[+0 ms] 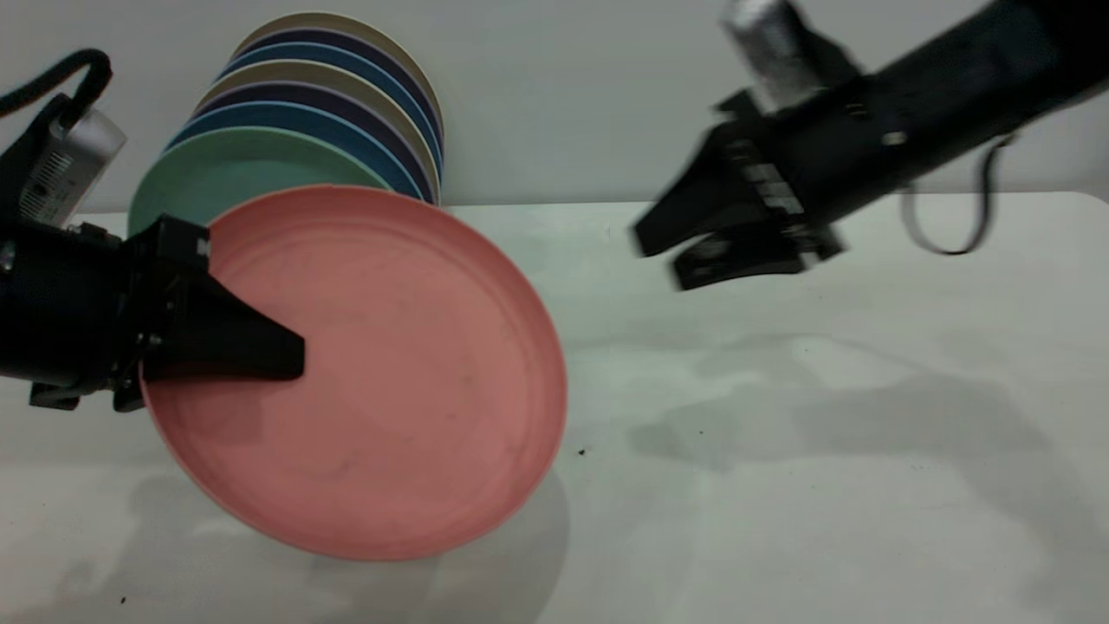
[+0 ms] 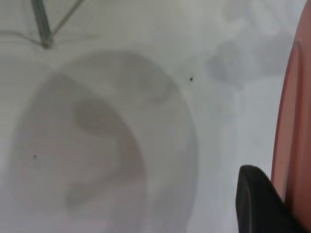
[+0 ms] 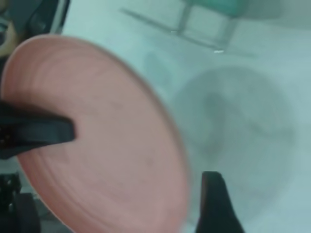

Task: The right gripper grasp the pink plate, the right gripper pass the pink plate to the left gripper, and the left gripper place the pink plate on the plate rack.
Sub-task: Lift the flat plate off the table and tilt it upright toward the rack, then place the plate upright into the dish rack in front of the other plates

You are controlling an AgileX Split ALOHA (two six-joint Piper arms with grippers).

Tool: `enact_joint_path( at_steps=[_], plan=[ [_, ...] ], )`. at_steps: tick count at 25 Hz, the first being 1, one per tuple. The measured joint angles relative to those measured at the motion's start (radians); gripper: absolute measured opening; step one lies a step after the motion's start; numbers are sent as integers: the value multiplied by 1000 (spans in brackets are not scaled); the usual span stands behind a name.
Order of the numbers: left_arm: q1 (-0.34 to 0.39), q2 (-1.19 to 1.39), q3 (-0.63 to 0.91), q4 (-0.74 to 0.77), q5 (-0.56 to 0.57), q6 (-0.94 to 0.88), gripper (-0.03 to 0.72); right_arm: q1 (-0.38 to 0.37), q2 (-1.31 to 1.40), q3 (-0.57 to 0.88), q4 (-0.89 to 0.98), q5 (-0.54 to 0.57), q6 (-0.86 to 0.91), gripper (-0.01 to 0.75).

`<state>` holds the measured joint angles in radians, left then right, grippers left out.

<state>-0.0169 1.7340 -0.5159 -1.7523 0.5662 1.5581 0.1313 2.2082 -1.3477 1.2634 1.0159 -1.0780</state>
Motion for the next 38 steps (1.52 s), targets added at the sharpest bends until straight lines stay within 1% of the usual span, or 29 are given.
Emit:
enact_joint_path(
  at_steps=[6,10,13,16,18,21,24,27,29,30,33,38],
  plan=[
    [0,0,0,15,-3,70,142,-155,0,0,-178,78,41,507],
    [0,-16,-33,115,-27,46,142,-204,-3,0,-268,88,96,507],
    [0,-43,-76,254,-69,-68,142,-207,-33,0,-399,43,184,507],
    [0,-77,-132,441,-91,-221,142,-207,-85,0,-544,-22,292,507],
    [0,-101,-182,562,-91,-290,142,-207,-121,0,-640,-45,355,507],
    [0,-136,-268,744,-79,-332,142,-202,-168,0,-760,-57,432,507],
    [0,-154,-370,922,-5,-337,142,-200,-197,0,-838,-61,482,507],
    [0,-156,-472,1089,117,-277,142,-200,-203,0,-866,-62,499,507],
    [0,-156,-529,1175,177,-211,142,-200,-203,0,-872,-62,500,507],
    [0,-156,-551,1204,190,-170,142,-200,-203,0,-873,-62,500,507],
    [0,-156,-593,1236,176,-25,142,-200,-203,0,-874,-62,500,507],
    [0,-156,-603,1203,90,242,142,-200,-203,0,-879,-62,501,507]
  ],
)
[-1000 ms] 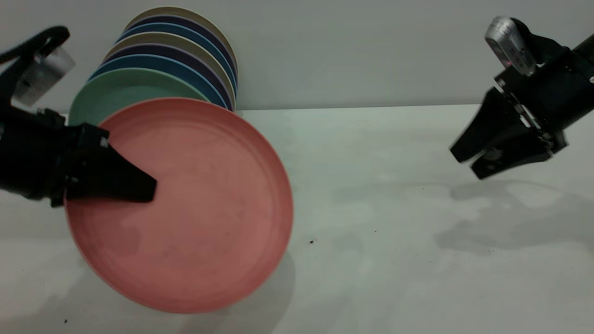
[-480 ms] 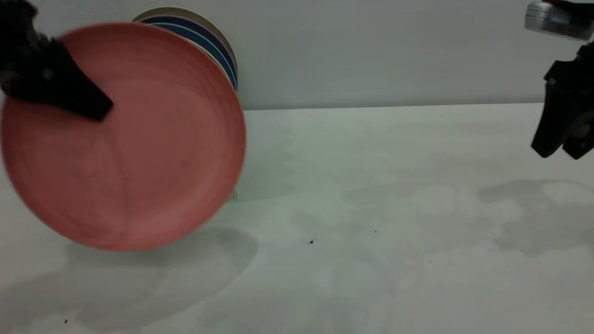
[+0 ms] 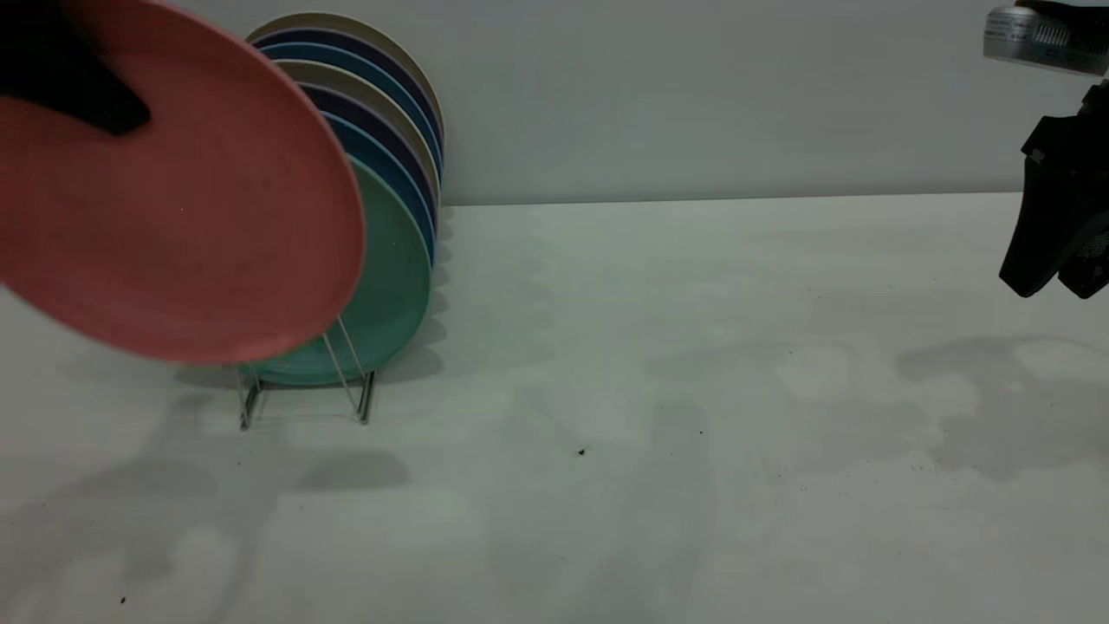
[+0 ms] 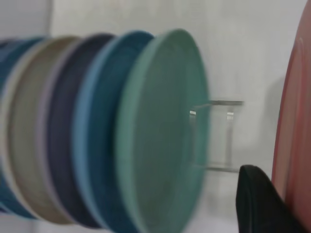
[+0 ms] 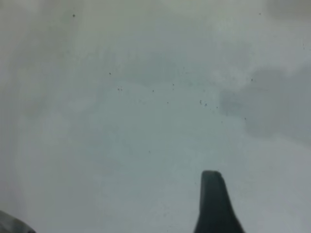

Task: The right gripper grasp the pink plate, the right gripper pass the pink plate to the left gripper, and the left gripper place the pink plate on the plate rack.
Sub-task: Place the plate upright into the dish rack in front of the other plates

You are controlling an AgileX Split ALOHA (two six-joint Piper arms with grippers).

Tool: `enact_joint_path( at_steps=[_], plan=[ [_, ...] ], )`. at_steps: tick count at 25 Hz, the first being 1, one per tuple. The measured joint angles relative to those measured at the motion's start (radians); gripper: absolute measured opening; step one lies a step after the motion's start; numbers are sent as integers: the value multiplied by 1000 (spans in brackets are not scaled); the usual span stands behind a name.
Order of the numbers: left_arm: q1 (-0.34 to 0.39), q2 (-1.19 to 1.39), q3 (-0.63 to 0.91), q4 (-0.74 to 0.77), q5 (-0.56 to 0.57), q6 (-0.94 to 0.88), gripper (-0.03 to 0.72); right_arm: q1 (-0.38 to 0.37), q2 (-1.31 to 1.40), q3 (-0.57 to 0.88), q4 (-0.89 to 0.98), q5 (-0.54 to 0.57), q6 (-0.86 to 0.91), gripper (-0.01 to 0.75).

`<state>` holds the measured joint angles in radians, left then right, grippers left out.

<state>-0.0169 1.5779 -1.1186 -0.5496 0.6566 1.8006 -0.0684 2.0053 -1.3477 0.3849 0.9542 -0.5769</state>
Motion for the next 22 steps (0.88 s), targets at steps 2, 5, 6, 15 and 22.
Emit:
enact_joint_path(
  at_steps=[2,5,6,15,22],
  plan=[
    [0,0,0,-38,-35,78,142,0,0,0,-1,0,0,507],
    [0,0,-2,-98,-89,157,142,0,0,0,-1,-1,0,507],
    [0,0,-2,-119,-107,179,142,0,0,0,-1,-2,1,507],
    [0,45,-2,-165,-177,243,142,0,0,0,-1,-6,1,507],
    [0,101,-2,-165,-223,246,142,0,0,0,-1,-6,1,507]
  ],
)
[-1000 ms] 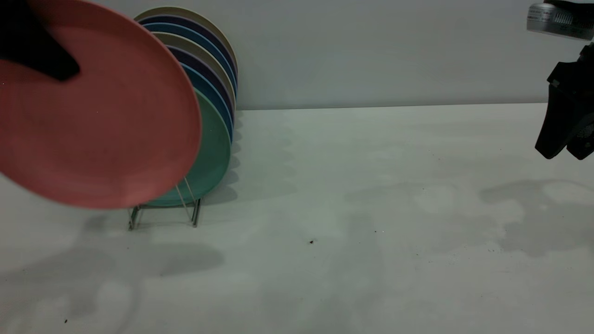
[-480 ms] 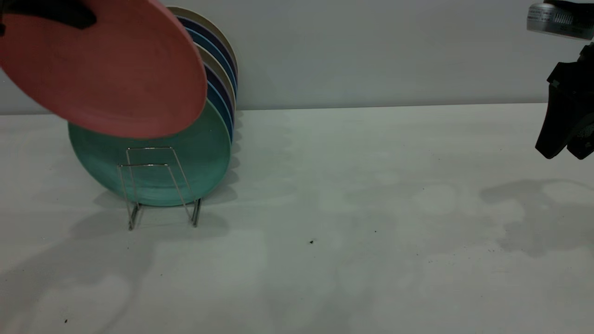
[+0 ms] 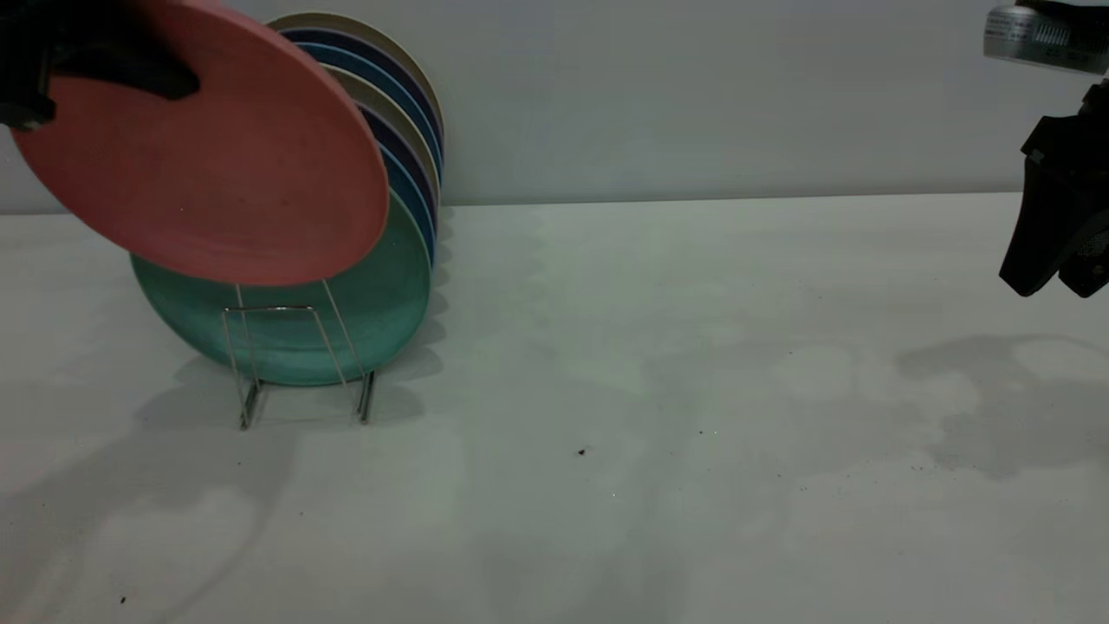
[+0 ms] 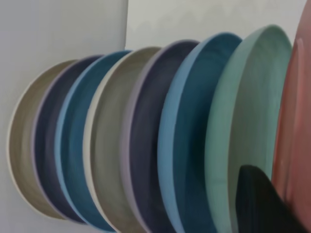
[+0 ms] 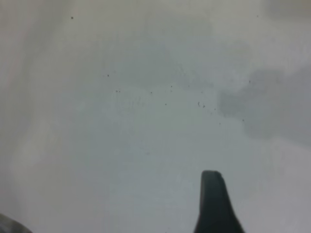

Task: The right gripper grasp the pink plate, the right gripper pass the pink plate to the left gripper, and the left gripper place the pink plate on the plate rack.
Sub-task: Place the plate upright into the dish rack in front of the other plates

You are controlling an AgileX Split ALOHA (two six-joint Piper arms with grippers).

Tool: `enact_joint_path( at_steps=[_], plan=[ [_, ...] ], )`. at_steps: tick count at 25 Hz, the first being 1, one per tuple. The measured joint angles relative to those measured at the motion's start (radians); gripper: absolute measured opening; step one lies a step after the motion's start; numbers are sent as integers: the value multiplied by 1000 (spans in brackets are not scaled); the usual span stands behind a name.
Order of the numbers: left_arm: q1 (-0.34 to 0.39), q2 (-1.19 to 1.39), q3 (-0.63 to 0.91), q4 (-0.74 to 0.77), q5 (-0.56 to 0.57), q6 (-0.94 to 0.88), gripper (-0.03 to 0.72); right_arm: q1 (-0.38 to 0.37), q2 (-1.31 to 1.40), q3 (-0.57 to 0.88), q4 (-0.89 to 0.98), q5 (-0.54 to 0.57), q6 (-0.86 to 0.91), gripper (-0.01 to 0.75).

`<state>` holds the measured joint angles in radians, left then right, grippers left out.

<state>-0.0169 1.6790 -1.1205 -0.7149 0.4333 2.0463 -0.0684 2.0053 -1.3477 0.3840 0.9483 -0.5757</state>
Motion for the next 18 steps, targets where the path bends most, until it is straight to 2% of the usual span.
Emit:
enact_joint_path(
  at_steps=[18],
  plan=[
    [0,152,-1,-37,-58,0,142,0,0,0,18,0,0,507]
  ],
)
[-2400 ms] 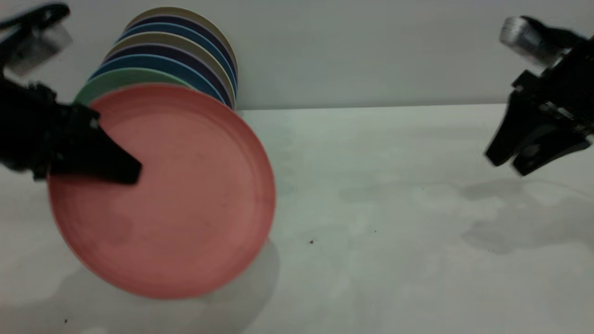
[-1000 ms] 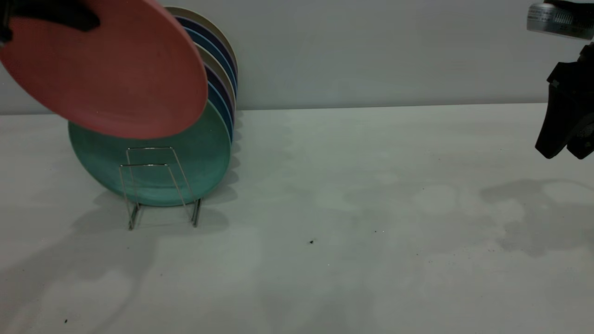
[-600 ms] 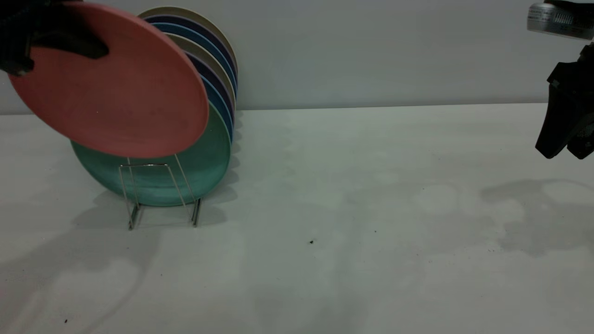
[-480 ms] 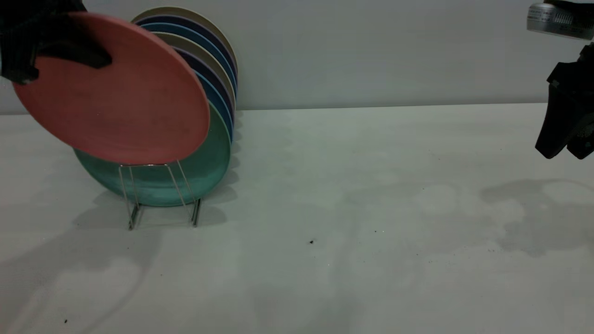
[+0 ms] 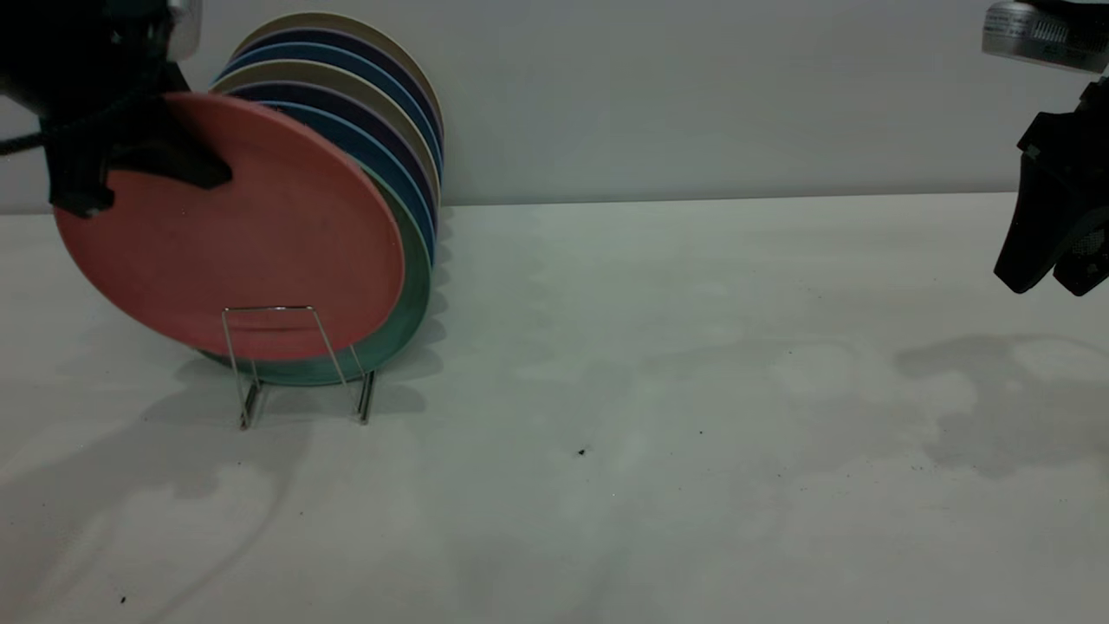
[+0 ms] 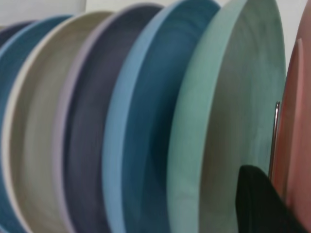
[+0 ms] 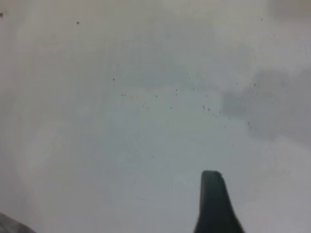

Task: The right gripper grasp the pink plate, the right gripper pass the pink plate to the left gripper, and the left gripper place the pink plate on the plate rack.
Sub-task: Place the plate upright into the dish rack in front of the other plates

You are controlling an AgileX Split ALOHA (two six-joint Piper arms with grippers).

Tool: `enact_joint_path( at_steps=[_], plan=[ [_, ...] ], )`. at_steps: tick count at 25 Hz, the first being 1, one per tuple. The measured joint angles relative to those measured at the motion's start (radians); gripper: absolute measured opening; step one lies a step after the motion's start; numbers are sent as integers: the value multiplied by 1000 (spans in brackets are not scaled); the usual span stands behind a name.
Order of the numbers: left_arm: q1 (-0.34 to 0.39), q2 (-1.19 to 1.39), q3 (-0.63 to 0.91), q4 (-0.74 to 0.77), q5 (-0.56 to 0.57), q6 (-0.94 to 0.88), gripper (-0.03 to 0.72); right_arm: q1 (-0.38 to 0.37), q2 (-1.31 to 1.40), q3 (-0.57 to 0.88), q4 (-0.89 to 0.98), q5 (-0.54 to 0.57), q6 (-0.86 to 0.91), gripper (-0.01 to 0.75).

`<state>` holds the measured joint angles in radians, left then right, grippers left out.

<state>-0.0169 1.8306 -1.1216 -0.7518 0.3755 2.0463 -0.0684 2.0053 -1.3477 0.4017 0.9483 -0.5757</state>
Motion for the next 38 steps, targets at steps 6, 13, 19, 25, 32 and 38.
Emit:
enact_joint_path(
  at_steps=[6,13,19,25,32,38],
  plan=[
    [0,32,0,-4,-6,0,142,0,0,0,0,-1,0,507],
    [0,32,-2,-5,-7,0,153,0,0,0,0,-7,0,507],
    [0,32,-2,-5,-9,0,263,0,0,0,0,-8,0,507],
    [0,31,-2,-5,-11,0,292,0,0,0,0,-8,0,507],
    [0,-17,-2,-5,13,0,294,0,0,0,0,-10,0,507],
    [0,-85,-2,-1,30,0,295,0,0,0,0,-11,0,507]
  ],
)
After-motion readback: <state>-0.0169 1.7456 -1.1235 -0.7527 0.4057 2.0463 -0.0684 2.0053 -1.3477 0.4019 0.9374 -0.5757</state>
